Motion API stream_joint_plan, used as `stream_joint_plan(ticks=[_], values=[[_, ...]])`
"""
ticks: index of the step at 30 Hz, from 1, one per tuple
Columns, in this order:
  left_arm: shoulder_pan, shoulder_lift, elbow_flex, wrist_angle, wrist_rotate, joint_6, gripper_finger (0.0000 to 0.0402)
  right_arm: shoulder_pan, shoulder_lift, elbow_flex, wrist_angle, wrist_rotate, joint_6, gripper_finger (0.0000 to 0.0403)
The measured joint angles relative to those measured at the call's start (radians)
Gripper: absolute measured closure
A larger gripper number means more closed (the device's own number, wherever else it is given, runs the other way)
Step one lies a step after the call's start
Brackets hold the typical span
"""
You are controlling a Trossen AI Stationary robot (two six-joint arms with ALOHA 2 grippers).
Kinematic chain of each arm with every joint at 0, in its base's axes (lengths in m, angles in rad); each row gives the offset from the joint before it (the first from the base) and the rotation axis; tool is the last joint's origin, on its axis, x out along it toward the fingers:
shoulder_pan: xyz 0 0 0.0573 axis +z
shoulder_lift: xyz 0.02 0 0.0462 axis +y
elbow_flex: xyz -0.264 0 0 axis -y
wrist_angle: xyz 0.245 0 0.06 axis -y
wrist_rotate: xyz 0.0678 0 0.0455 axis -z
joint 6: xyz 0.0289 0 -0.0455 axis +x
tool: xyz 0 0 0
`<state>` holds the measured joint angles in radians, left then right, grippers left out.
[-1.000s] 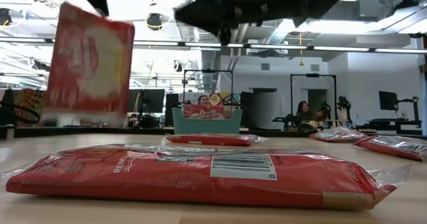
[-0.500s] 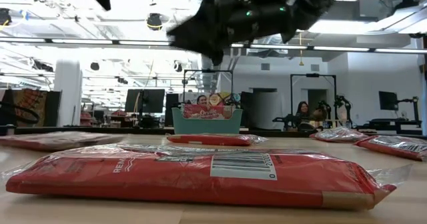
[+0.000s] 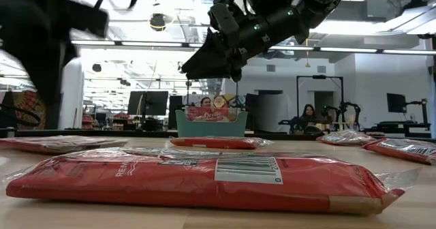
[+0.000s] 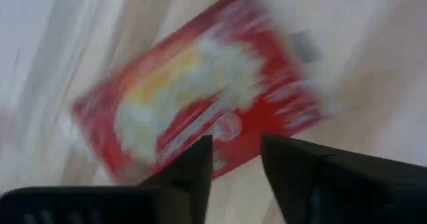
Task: Sort popcorn bags into baskets
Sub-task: Put the red popcorn bag into the green basket
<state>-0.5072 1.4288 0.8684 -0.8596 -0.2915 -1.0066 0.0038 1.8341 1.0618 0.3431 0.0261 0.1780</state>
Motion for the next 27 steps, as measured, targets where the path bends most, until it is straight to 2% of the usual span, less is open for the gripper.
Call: stream_joint_plan(ticks=[3, 6, 8, 10, 14, 18, 22, 24, 27], values=[[0.000, -0.008, -0.030, -0.139, -0.014, -0.248, 0.0233, 0.000, 0.000, -0.003, -0.010, 0.000, 0.000, 0.0245], [0.002, -0.032, -0.055, -0.261, -0.045, -0.362, 0.0198, -0.005, 0.000, -0.003, -0.004, -0.001, 0.000, 0.0245], [0.021, -0.050, -0.091, -0.285, -0.033, -0.365, 0.0181, -0.007, 0.000, -0.003, -0.007, -0.001, -0.001, 0.0244], [0.050, -0.072, -0.145, -0.230, 0.003, -0.322, 0.0171, -0.007, 0.000, -0.003, -0.006, -0.001, -0.002, 0.0242], [0.100, -0.107, -0.257, -0.074, 0.071, -0.237, 0.0167, -0.006, 0.000, -0.003, -0.011, -0.002, -0.003, 0.0242], [0.148, -0.133, -0.330, -0.029, 0.125, -0.180, 0.0168, -0.006, 0.000, -0.003, -0.025, -0.003, -0.003, 0.0247], [0.178, -0.153, -0.367, 0.050, 0.166, -0.093, 0.0196, -0.007, 0.000, -0.003, -0.027, -0.003, -0.003, 0.0252], [0.185, -0.156, -0.370, 0.084, 0.172, -0.047, 0.0231, -0.006, 0.000, -0.002, -0.031, -0.003, -0.003, 0.0254], [0.197, -0.159, -0.369, 0.129, 0.184, 0.026, 0.0307, -0.006, 0.000, -0.002, -0.034, -0.003, -0.003, 0.0258]])
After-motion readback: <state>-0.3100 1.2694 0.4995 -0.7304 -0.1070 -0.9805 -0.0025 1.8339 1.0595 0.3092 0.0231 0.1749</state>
